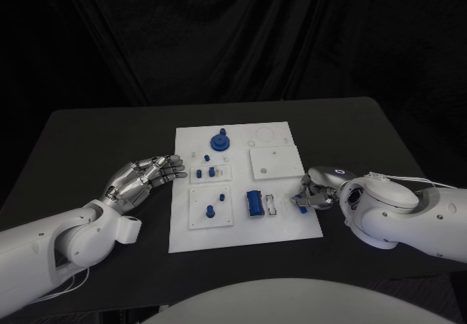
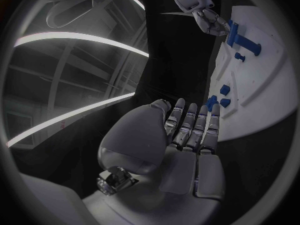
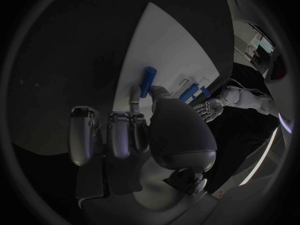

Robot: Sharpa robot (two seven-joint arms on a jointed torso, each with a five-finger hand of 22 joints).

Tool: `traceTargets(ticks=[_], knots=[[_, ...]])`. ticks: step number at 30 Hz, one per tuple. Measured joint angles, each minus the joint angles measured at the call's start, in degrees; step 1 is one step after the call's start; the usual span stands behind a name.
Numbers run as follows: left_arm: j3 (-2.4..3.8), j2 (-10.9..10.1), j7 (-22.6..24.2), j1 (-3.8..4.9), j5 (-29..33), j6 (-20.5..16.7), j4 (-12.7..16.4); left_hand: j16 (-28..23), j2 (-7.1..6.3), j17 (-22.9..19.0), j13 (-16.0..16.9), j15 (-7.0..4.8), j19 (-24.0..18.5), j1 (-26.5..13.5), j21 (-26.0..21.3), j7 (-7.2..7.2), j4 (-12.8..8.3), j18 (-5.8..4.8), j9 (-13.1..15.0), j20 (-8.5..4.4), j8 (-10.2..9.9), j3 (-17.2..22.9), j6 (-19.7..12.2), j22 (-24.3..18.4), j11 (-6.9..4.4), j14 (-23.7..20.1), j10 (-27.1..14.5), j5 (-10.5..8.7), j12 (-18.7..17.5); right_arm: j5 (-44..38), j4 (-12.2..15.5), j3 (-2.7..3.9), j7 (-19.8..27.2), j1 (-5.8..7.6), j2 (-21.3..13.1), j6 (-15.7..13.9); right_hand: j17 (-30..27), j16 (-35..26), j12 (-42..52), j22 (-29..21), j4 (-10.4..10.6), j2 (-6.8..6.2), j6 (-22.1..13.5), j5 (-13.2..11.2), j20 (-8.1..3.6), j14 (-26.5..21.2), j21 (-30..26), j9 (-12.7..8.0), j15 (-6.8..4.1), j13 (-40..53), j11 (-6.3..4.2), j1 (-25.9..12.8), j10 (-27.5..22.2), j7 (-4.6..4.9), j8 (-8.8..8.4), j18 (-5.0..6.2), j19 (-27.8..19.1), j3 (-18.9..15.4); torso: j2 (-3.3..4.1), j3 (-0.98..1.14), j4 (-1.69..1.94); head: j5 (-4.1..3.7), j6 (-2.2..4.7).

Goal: Assemble the parts on the task board

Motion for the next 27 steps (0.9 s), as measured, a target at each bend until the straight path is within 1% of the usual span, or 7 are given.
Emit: traceTargets(ticks=[3,9,10,13,14,18,27], knots=[[0.0,0.0,-0.1,-0.01,0.0,0.0,0.0,0.0,0.0,0.0,0.0,0.0,0.0,0.0,0.0,0.0,0.0,0.0,0.0,0.0,0.0,0.0,0.0,0.0,0.0,0.0,0.0,0.0,0.0,0.0,0.0,0.04,0.4,-0.08,0.2,-0.1,0.0,0.0,0.0,0.0,-1.2,0.01,0.7,2.2,0.0,0.0,0.0,1.5,0.0,0.0,0.01,2.5,0.0,-0.11,-0.44,0.0,0.0,1.2,-0.01,0.0,-0.03,0.14,0.0],[0.0,0.0,-0.1,-0.02,0.0,0.1,0.0,0.0,0.0,0.0,0.0,0.0,0.0,0.0,0.0,0.0,0.0,0.0,0.0,0.0,0.0,0.0,0.0,0.0,0.0,0.0,0.0,0.0,0.0,1.3,0.0,-0.04,1.4,-0.25,0.3,-1.5,0.0,0.0,0.0,0.0,-1.4,-0.34,1.2,5.1,0.0,0.0,0.0,1.5,0.06,0.0,0.01,5.0,0.0,-0.07,-0.6,0.0,0.0,1.0,-0.03,0.01,-0.05,0.23,0.0],[0.0,0.0,-0.2,-0.02,0.0,0.1,0.0,0.0,0.0,0.0,0.0,0.0,0.0,0.0,0.0,0.0,0.0,0.0,0.0,0.0,0.0,0.0,0.0,0.0,0.0,0.0,0.0,0.0,0.0,2.0,0.0,-0.05,1.7,-0.28,0.3,-1.9,0.0,0.0,0.0,0.0,-1.4,-0.37,1.2,5.3,0.0,0.0,0.0,1.1,0.06,0.0,0.01,5.1,0.0,-0.1,-0.48,0.0,0.0,1.0,-0.03,0.01,-0.04,0.24,0.0],[0.0,0.0,-0.2,-0.05,0.0,0.2,0.0,0.0,0.03,0.0,0.0,0.0,0.0,0.4,0.0,0.0,-0.1,0.0,0.0,0.0,0.0,0.1,0.0,0.0,0.0,0.0,0.0,0.2,0.0,5.6,0.4,-0.14,3.0,-0.39,0.1,-3.8,0.0,0.0,0.0,0.0,-1.4,-0.57,1.2,5.5,0.0,0.0,0.0,-2.8,0.07,0.0,0.02,5.3,0.0,-0.11,-0.16,0.0,0.0,1.0,-0.01,0.01,-0.02,0.28,0.0],[0.0,0.0,-0.2,-0.06,0.0,0.2,0.0,0.0,0.06,0.0,0.0,0.0,0.0,0.4,0.0,0.0,-0.2,0.0,0.0,0.0,0.0,0.2,0.0,0.0,0.0,0.0,0.0,0.23,0.0,7.0,0.7,-0.19,3.4,-0.45,0.1,-4.4,0.0,0.0,0.0,0.0,-1.4,-0.35,1.2,5.5,0.0,0.0,0.0,-3.0,0.07,0.0,0.02,5.6,0.0,-0.11,-0.23,0.0,0.0,1.0,-0.01,0.01,-0.01,0.31,0.0],[0.0,0.0,-0.2,-0.12,0.0,0.3,-0.1,0.0,0.0,0.0,0.0,0.0,0.0,0.5,0.0,0.0,-0.2,0.0,0.0,0.0,0.0,0.2,0.0,0.0,0.0,0.0,0.0,0.23,0.0,13.4,1.7,-0.38,5.7,-0.7,-0.5,-7.2,0.0,0.0,0.0,0.0,-1.3,-0.4,1.2,5.9,0.0,0.1,0.0,-3.2,0.07,0.0,0.02,5.9,0.0,-0.11,-0.09,0.0,0.0,1.1,-0.01,0.01,0.01,0.32,0.0],[0.0,0.1,-0.3,-0.22,0.0,0.4,-0.2,0.0,0.0,0.0,0.0,0.0,0.0,0.5,0.0,0.0,-0.1,0.0,0.0,0.0,0.0,0.3,0.0,0.0,0.0,0.0,0.0,0.23,0.0,24.3,3.4,-0.11,9.5,-0.21,-0.4,-11.5,0.0,0.0,0.0,0.0,-0.7,0.36,1.2,5.9,0.0,0.1,0.2,-2.8,0.07,0.0,0.02,5.1,0.0,-0.11,0.25,0.0,0.0,1.7,-0.02,-0.01,0.01,0.25,0.0]])
